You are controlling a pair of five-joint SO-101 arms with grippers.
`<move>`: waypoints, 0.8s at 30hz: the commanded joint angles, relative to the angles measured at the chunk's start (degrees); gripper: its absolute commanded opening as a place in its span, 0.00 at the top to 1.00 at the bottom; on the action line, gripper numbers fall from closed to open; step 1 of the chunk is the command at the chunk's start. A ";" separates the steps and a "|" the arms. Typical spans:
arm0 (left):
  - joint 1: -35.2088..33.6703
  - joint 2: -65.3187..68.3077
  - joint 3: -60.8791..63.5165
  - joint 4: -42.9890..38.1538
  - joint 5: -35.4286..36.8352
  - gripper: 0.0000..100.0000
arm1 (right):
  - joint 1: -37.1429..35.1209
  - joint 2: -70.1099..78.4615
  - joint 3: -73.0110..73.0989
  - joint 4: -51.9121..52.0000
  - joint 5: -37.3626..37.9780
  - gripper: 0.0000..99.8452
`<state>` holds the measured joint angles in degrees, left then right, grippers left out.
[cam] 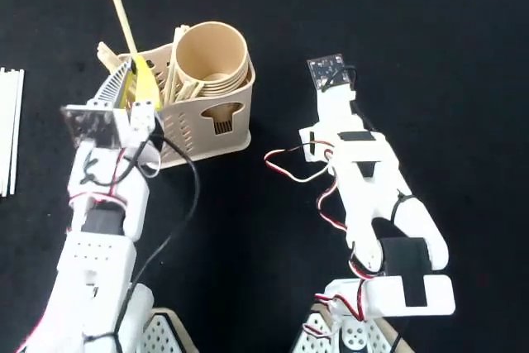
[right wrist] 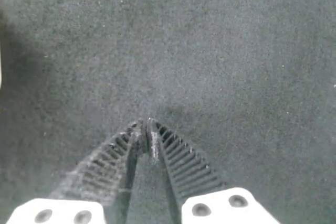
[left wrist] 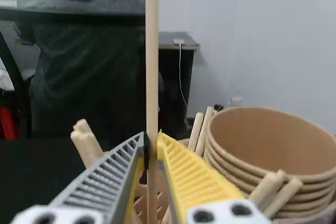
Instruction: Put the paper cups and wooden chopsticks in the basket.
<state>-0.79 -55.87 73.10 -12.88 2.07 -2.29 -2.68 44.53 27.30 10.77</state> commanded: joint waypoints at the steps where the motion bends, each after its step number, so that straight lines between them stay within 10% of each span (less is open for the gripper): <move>1: 0.22 6.42 -3.56 -2.81 2.64 0.97 | -0.62 -0.22 -1.45 -0.97 0.53 0.99; 10: 0.57 2.90 -0.04 0.88 3.78 0.90 | -0.62 -0.22 -1.45 -1.05 0.53 0.99; 24: -15.78 -12.04 -28.09 50.37 13.10 0.82 | -0.62 -0.22 -1.45 -0.88 0.53 0.99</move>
<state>-9.58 -66.86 58.77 23.16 15.34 -2.29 -2.68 44.53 27.30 10.77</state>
